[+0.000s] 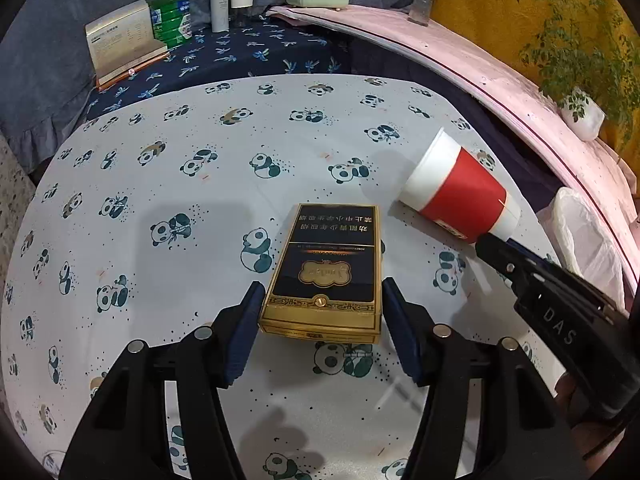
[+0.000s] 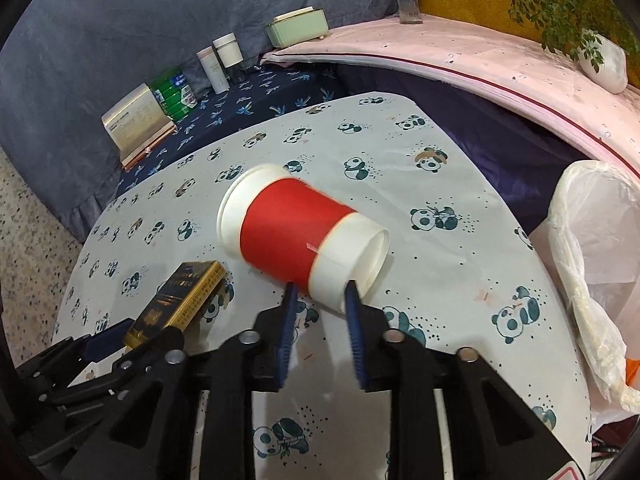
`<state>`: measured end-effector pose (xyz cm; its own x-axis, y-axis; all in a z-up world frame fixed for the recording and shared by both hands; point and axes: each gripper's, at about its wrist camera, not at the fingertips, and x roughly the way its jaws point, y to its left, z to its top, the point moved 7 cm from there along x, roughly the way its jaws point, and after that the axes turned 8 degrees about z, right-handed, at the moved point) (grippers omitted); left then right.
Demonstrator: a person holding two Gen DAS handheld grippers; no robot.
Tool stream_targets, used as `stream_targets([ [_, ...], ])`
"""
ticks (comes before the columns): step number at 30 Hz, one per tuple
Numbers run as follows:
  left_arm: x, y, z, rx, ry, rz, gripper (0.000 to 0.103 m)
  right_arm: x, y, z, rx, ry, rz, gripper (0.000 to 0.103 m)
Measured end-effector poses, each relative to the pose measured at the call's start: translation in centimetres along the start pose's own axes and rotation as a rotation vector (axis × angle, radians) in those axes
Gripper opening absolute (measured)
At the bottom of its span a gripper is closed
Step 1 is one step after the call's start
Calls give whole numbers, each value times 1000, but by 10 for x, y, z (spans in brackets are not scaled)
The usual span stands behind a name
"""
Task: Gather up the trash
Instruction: 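Grasp the red-white paper cup by its rim with the right gripper, then carry the gold box and red-white cup over the bin with both grippers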
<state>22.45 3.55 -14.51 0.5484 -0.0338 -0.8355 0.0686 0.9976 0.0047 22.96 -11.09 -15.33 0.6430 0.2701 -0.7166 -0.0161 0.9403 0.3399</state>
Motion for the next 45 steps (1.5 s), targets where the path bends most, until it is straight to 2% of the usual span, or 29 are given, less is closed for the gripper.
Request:
stream_targets([
  [3, -1, -1, 3, -8, -3, 7, 56, 2, 2, 0, -3, -1, 8, 6],
  [10, -14, -4, 5, -10, -22, 14, 56, -11, 7, 2, -11, -30, 24, 4],
  [23, -56, -36, 4, 25, -72, -16, 56, -68, 3, 7, -9, -118, 20, 3],
  [32, -92, -80, -3, 83, -115, -55, 55, -116, -20, 7, 19, -188, -1, 3],
  [45, -137, -162, -29, 217, -164, -136, 55, -187, -83, -11, 99, -277, -74, 3],
])
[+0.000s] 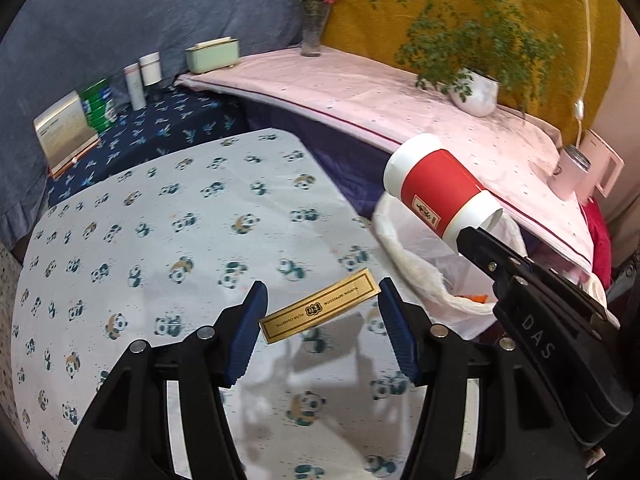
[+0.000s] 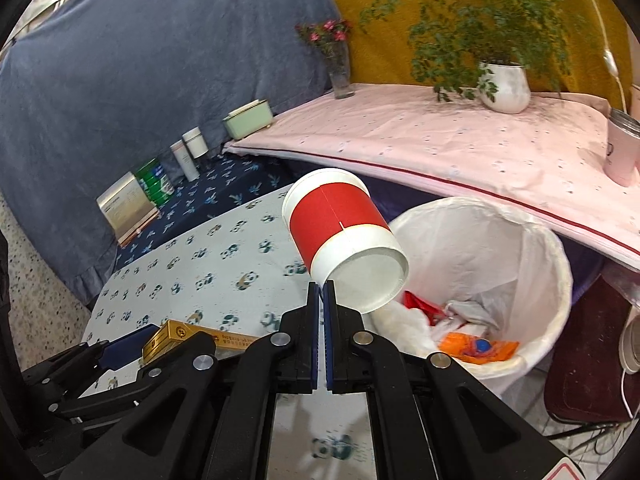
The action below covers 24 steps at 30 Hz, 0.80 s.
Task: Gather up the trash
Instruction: 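Carry the gold box and red-white cup over the bin with both grippers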
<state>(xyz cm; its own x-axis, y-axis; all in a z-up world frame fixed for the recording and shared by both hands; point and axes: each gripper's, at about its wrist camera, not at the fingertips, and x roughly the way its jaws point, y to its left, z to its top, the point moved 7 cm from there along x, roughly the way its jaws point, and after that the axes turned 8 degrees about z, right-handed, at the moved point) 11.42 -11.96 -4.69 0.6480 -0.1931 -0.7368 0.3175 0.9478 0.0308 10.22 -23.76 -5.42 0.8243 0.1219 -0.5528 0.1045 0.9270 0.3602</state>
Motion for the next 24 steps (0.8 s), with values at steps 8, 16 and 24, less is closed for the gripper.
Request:
stream_targets([
  [8, -5, -56, -2, 79, -6, -55, 55, -29, -51, -2, 63, -33, -59, 2],
  [16, 3, -99, -1, 150, -3, -93, 55, -40, -95, -8, 106, -36, -107, 2],
  [24, 27, -131, 9, 213, 5, -133, 55, -43, -132, -8, 134, -45, -163, 3],
])
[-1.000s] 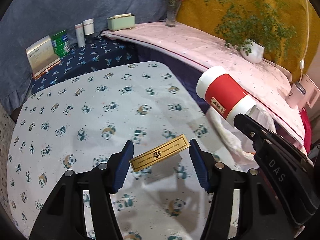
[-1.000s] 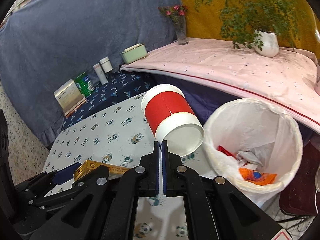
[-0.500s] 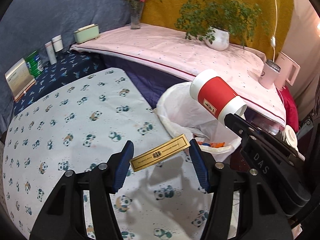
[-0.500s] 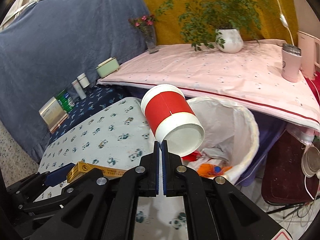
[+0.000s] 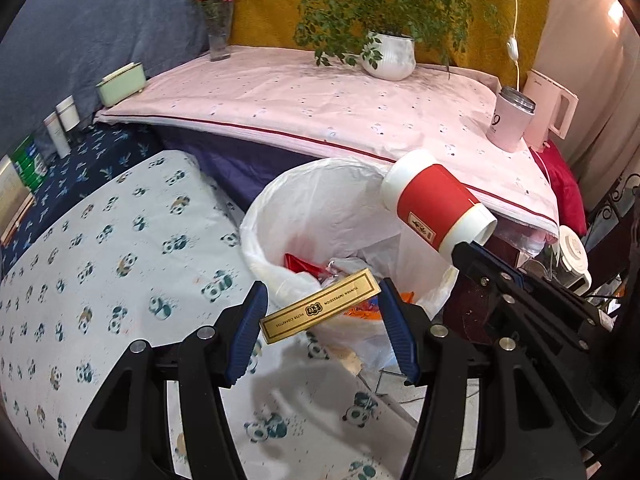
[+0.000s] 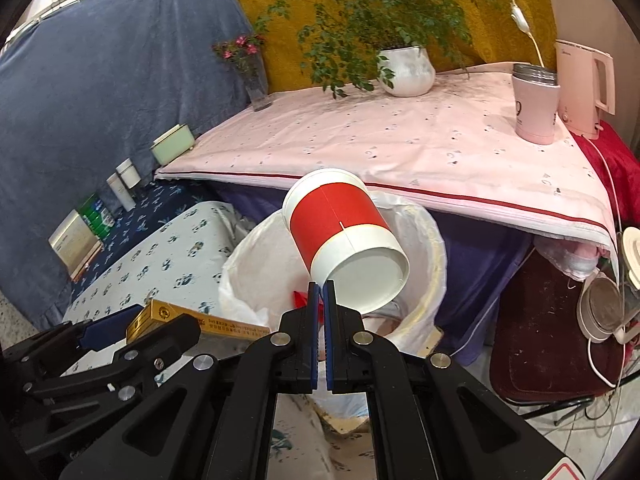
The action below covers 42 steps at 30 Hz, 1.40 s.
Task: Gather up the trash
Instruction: 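Carry the gold box and red-white cup over the bin with both grippers, then open both grippers to drop the box and cup into the bin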
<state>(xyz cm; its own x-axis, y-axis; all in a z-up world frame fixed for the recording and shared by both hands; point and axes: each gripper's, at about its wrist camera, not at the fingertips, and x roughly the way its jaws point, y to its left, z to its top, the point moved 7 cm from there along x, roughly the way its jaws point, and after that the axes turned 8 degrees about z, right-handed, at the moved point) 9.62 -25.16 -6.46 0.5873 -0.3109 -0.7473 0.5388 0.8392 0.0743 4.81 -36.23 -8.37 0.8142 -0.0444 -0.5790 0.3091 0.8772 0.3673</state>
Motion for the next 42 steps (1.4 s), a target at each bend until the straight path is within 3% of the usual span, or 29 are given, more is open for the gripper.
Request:
stream_targets([
  [10, 36, -4, 20, -14, -1, -57, 55, 14, -21, 9, 14, 6, -29, 3],
  [11, 39, -1, 21, -26, -3, -56, 57, 17, -21, 10, 13, 8, -28, 3],
  [13, 42, 7, 25, -64, -7, -54, 73, 21, -20, 12, 12, 12, -27, 3],
  [15, 42, 15, 28, -104, -16, -52, 78, 26, -19, 12, 11, 16, -24, 2],
  [36, 43, 66, 19, -188, -13, 29, 79, 51, 22, 14, -38, 47, 13, 7],
  [38, 40, 69, 18, -189, -18, 39, 81, 50, 25, 14, -43, 49, 11, 11],
  [42, 36, 74, 15, -196, -19, 49, 82, 46, 31, 12, -49, 38, 1, 27],
])
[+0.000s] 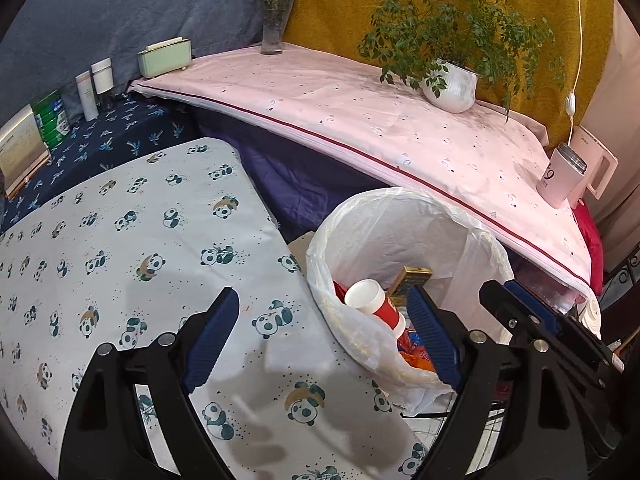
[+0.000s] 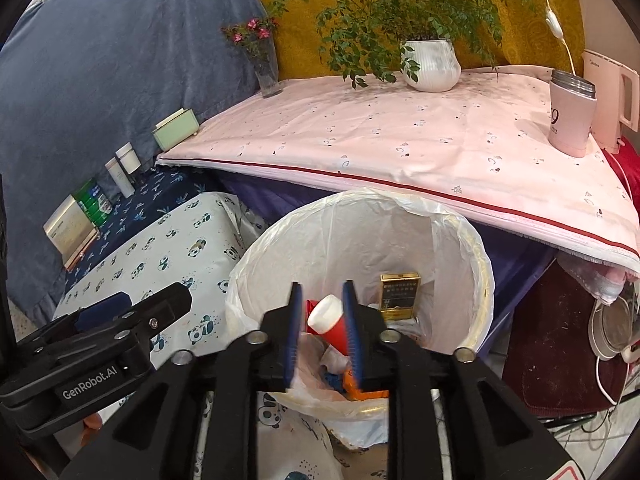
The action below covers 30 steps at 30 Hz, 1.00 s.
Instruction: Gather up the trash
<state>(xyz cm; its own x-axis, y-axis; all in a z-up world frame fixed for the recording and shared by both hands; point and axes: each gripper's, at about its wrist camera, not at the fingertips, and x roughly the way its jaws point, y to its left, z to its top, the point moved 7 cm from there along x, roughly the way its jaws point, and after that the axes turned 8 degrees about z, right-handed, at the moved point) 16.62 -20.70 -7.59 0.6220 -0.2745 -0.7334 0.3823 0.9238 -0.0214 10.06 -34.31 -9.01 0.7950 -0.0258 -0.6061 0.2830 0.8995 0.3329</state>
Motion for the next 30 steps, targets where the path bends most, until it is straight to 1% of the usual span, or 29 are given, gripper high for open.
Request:
stream_targets([
  [5, -9, 9, -3, -11, -11, 11, 82, -7, 8, 0, -12, -3, -2, 31],
  [7, -13, 14, -4, -16, -15, 18, 84, -11, 11, 0, -18, -8, -3, 36],
  [8, -15, 15, -5, -19, -16, 21, 85, -13, 13, 0, -21, -12, -5, 41],
  [9, -17, 17, -6, -25, -20, 25, 85, -15, 15, 0, -24, -16, -7, 43],
  [12, -23, 24, -7, -32, -25, 33, 85, -20, 20, -1, -36, -22, -15, 47],
  [15, -29, 29, -9, -32, -34, 40, 85, -24, 25, -2, -45, -24, -17, 49],
  [22, -40, 36, -11, -35, -48, 60, 86, -32, 29, -8, -60, -9, -32, 49],
  [23, -41, 37, -12, -35, -49, 64, 86, -34, 28, -9, -64, -3, -39, 51],
  [24, -42, 38, -13, -36, -50, 68, 86, -34, 28, -10, -67, 2, -46, 55],
  [27, -44, 42, -15, -42, -47, 87, 90, -39, 29, -13, -84, 18, -60, 58],
  [30, -46, 46, -17, -44, -41, 104, 90, -42, 30, -17, -98, 42, -65, 62],
])
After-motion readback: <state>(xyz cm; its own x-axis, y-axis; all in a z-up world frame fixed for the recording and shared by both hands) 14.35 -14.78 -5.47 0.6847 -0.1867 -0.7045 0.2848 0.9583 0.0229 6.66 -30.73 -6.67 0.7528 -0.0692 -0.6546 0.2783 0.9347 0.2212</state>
